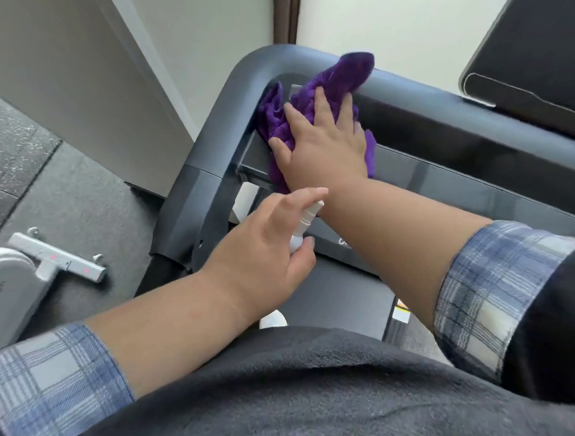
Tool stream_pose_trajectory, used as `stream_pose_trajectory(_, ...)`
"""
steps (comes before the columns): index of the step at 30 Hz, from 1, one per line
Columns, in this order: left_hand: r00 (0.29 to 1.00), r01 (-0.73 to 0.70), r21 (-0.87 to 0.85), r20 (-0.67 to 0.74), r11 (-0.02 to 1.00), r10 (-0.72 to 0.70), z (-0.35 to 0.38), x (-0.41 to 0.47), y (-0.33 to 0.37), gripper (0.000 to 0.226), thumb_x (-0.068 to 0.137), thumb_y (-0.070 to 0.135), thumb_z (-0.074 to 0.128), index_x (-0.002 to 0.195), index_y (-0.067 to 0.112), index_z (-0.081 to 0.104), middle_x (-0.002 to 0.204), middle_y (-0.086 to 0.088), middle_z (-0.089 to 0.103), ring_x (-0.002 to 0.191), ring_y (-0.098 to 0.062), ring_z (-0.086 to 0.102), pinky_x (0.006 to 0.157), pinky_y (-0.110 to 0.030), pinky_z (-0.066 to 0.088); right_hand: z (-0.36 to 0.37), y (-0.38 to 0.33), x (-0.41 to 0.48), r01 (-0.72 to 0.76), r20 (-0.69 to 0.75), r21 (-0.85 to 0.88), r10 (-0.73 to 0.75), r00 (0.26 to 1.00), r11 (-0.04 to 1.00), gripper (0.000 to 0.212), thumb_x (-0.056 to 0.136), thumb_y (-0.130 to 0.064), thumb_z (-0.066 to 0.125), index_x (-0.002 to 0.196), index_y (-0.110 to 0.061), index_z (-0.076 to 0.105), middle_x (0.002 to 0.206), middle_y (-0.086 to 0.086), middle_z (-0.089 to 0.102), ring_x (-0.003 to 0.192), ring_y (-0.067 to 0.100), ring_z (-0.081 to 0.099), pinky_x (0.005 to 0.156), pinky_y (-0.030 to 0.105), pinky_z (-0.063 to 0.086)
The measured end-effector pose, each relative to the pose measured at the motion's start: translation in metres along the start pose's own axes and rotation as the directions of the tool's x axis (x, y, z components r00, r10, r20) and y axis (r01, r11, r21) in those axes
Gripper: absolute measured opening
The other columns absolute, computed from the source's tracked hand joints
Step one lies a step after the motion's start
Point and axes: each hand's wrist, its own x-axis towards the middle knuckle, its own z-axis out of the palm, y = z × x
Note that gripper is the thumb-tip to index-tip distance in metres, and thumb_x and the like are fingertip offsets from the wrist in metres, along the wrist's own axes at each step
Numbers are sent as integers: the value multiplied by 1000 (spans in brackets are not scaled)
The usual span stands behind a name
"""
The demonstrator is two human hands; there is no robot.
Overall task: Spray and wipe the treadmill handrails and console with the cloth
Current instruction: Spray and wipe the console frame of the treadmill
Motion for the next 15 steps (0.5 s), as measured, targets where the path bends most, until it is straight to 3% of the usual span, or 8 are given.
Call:
stream_pose_trajectory(4,997,53,13,-56,998,-53,-13,-5,-5,60,87,21,56,138,38,32,118,13,47,99,-11,54,81,-30,45,3,-16,15,125,-25,-46,-126,992,991,61,97,-62,33,149,-31,38,164,1,20,151,32,8,118,52,18)
stream_pose_trajectory(9,996,86,21,-40,996,-86,-10,1,-1,59,86,26,54,138,42,30,124,4,51,99,-16,56,79,-40,51,-2,-6,10,267,-34,-99,-272,962,959,49,95,-60,42,133,-31,56,150,-6,41,133,28,35,101,45,34)
stream_pose_trajectory(12,999,35,39,-33,999,-34,-5,10,4,61,86,21,58,138,38,31,117,7,49,91,-9,50,76,-29,46,-6,13,-2,389,17,-105,-390,921,915,46,95,-60,43,133,-36,56,147,-8,45,130,26,38,98,42,35)
stream_pose_trajectory(15,1000,-27,49,-14,998,27,-4,15,6,61,86,18,60,137,35,32,113,7,50,85,1,39,73,-14,32,-6,35,-16,409,0,-27,-409,913,912,41,95,-58,47,129,-39,60,143,-9,50,129,25,41,98,41,36)
